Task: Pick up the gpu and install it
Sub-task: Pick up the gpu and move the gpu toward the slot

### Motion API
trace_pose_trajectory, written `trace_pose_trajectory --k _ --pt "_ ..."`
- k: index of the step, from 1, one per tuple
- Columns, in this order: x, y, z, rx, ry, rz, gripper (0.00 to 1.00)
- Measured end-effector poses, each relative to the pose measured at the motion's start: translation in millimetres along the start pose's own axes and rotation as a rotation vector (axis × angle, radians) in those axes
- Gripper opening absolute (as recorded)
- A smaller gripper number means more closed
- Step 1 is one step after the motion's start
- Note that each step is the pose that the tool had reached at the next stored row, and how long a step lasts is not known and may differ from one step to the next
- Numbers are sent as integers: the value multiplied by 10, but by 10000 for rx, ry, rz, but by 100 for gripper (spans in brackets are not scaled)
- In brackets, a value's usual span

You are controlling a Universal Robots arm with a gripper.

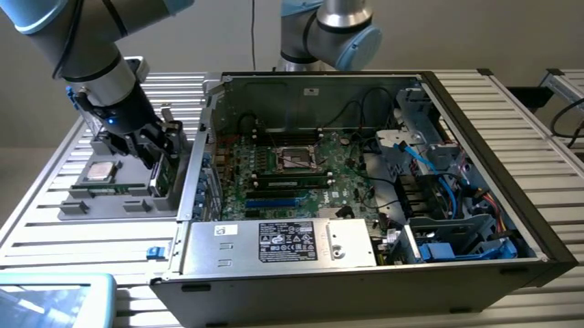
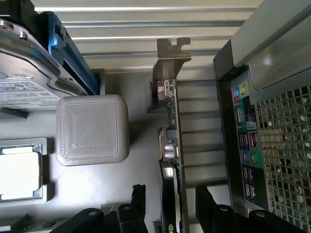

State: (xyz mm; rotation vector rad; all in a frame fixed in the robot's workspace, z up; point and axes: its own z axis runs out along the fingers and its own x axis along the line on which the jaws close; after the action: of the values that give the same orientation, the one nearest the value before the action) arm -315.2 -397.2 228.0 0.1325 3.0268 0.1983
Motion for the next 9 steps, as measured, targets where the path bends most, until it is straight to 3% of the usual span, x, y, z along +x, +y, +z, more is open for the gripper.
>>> trace_pose_trajectory --k 9 --pt "-20 3 27 -3 -5 -23 55"
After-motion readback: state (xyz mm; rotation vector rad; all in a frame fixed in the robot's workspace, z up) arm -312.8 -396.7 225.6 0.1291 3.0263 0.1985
